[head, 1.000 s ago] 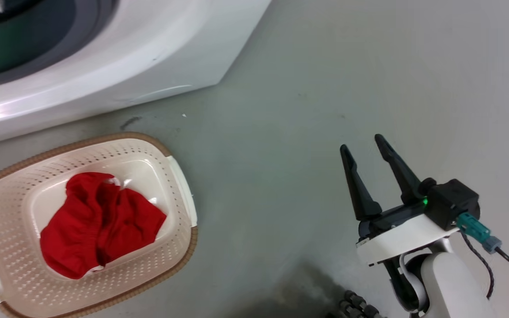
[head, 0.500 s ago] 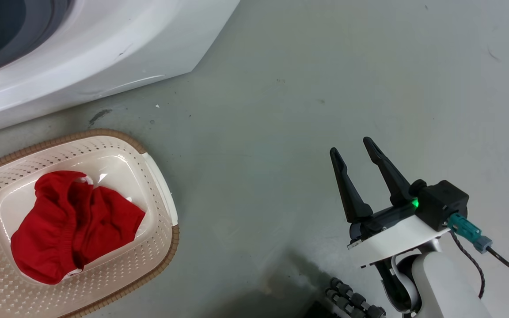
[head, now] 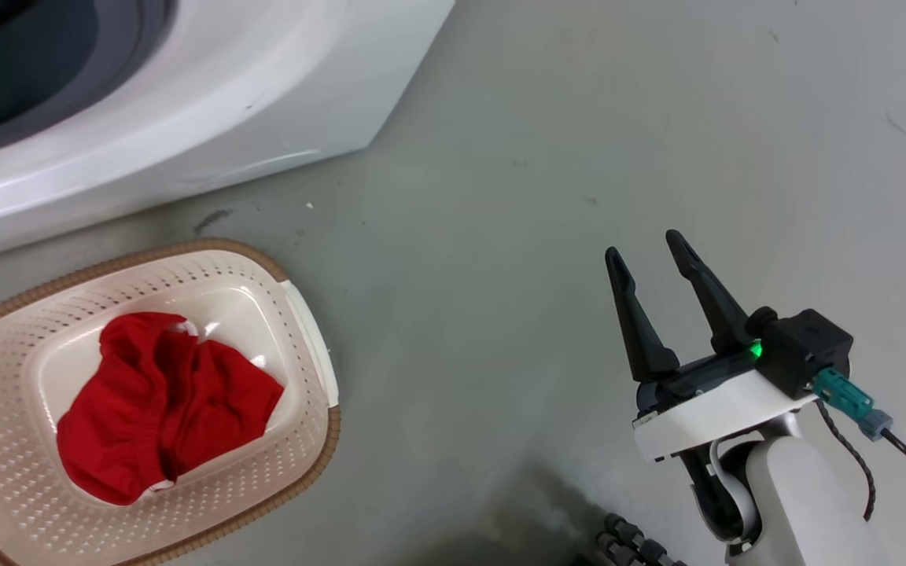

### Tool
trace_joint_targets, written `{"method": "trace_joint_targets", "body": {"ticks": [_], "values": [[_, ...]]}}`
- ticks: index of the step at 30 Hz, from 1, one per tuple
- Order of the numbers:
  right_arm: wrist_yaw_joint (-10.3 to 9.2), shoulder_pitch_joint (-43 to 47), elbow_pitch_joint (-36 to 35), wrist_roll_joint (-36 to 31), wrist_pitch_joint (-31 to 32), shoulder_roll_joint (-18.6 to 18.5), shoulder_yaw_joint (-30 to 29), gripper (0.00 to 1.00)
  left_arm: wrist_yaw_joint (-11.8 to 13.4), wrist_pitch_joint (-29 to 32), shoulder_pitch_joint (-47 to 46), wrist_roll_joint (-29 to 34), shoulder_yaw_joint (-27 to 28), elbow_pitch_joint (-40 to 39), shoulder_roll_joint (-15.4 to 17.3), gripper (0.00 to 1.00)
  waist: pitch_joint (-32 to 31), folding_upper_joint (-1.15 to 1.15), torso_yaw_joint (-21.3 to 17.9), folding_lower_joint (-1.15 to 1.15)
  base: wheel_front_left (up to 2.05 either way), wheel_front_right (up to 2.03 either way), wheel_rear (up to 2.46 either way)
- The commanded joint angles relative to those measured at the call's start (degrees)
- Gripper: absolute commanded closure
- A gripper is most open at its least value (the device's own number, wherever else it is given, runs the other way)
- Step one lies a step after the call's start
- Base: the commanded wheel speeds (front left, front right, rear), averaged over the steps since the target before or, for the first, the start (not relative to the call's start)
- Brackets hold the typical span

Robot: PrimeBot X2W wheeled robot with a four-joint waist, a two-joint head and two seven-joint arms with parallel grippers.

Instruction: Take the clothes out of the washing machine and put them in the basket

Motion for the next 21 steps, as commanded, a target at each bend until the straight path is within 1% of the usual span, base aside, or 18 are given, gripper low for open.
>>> {"method": "trace_joint_targets", "body": {"ticks": [1, 6, 11, 12, 15, 16, 17, 19, 21], "values": [[-0.04, -0.6, -0.3, -0.5, 0.1, 0.1, -0.5, 0.00, 0.2, -1.9, 1.2, 0.0, -0.3, -0.8, -0.4, 1.00, -1.4, 0.00, 0.7, -0.01, 0.00, 0.00, 0.00], [-0.04, 0.3, -0.8, -1.4, 0.7, 0.1, -1.8, 0.00, 0.8, -9.7, 4.8, -0.4, -0.6, -1.9, -1.0, 1.00, -4.5, 0.00, 1.6, -0.01, 0.00, 0.00, 0.00], [-0.04, 1.9, -1.5, -2.3, 1.7, 0.1, -3.9, 0.00, 0.3, -17.2, 8.8, -2.5, 0.5, -0.9, -2.9, 1.00, -8.7, 0.00, 2.9, -0.01, 0.00, 0.00, 0.00], [-0.04, 3.1, -2.1, -2.9, 2.5, 0.1, -4.8, 0.00, 0.0, -20.3, 11.0, -3.2, 0.5, 0.4, -3.6, 1.00, -11.7, 0.00, 3.7, -0.01, 0.00, 0.00, 0.00], [-0.04, 3.9, -2.5, -3.1, 3.0, 0.1, -5.2, 0.00, -0.3, -21.8, 12.1, -3.5, 0.3, 1.3, -4.3, 1.00, -13.5, 0.00, 4.2, -0.01, 0.00, 0.00, 0.00], [-0.04, 4.9, -2.8, -3.5, 3.6, 0.1, -5.6, 0.00, -0.6, -23.2, 13.8, -3.9, 0.2, 1.9, -5.0, 1.00, -15.6, 0.00, 4.8, -0.01, 0.00, 0.00, 0.00], [-0.04, 4.9, -2.8, -3.5, 3.6, 0.1, -5.6, 0.00, -0.6, -23.2, 13.8, -3.9, 0.2, 1.9, -5.0, 1.00, -15.6, 0.00, 4.8, -0.01, 0.00, 0.00, 0.00], [-0.04, 5.7, -3.0, -3.7, 4.1, 0.1, -5.9, 0.00, -0.9, -24.3, 15.4, -4.6, 0.7, 2.2, -5.4, 1.00, -17.7, 0.00, 5.3, -0.01, 0.00, 0.00, 0.00], [-0.04, 7.3, -3.7, -4.2, 5.1, 0.1, -6.6, 0.00, -1.8, -25.2, 17.4, -5.7, 1.3, 2.0, -6.0, 1.00, -20.6, 0.00, 6.2, -0.01, 0.00, 0.00, 0.00]]}}
